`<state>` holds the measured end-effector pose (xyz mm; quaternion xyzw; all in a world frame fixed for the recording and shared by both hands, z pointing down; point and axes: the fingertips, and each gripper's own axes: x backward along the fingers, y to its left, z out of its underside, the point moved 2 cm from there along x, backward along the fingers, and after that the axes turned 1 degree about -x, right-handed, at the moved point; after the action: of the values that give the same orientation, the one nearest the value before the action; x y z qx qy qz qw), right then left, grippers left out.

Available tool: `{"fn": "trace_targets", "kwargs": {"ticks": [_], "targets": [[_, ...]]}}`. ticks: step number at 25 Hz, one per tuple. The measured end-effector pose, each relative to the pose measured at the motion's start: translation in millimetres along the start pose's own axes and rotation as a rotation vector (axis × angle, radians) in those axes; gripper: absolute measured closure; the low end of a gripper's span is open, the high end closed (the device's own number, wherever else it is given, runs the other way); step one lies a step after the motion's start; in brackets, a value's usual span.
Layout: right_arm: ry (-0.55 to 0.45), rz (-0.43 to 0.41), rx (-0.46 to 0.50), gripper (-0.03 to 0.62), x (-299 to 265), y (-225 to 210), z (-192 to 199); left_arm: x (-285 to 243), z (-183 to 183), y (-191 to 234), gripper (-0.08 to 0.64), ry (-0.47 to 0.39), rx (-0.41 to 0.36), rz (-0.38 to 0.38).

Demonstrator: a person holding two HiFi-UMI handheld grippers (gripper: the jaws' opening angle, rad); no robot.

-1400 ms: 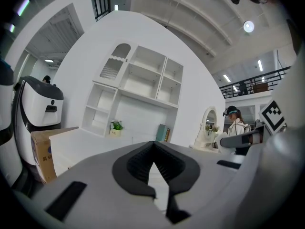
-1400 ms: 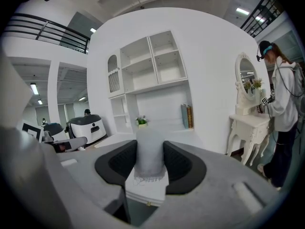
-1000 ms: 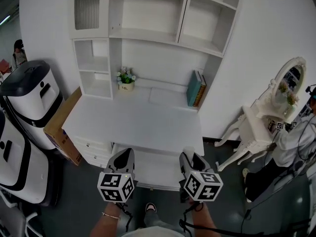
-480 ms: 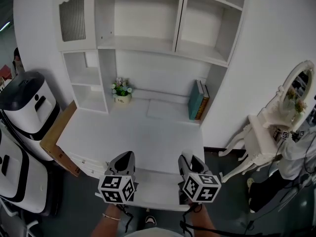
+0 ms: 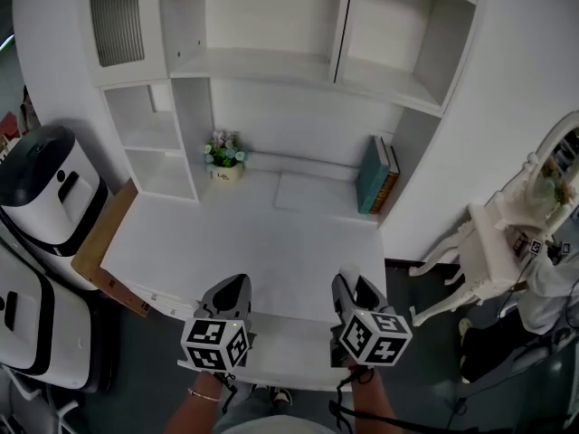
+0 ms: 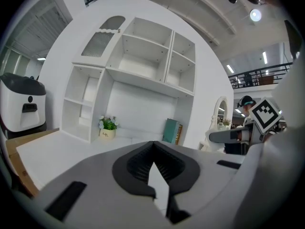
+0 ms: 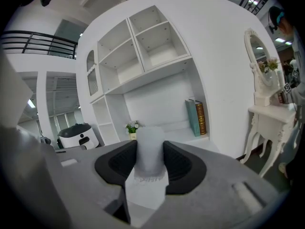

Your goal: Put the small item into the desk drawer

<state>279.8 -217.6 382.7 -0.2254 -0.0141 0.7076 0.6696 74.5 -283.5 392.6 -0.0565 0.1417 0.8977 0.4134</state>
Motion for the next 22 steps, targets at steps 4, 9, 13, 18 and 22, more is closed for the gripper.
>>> {"fn": "trace_targets", "kwargs": {"ticks": [4,9,13,18,22], "targets": [[0.017,0.021,0.011,0.42,-8.6,2.6,-0.8,-11.5,-1.7,11.9,0.561,0.015,0.011,0.015],[0.033,0.037,0.026,0.42,-13.5,-0.1,1.1,-21.8,2.1,18.8,0.561,0.023,0.037,0.023],[0.063,0.052,0.03,0.42,-14.8,-7.8,7.7,-24.8,10.9,15.3,0.561,0.048,0.036,0.029],[0.099,0.034,0.038,0.42,-20.4,0.2,26.2,-13.8,30.9,27.8,0.561,0.088,0.054,-0.002],[0.143,0.01,0.054,0.42,-21.9,7.2,42.3,-0.5,48.5,34.6,0.561,0.118,0.065,-0.035]]}}
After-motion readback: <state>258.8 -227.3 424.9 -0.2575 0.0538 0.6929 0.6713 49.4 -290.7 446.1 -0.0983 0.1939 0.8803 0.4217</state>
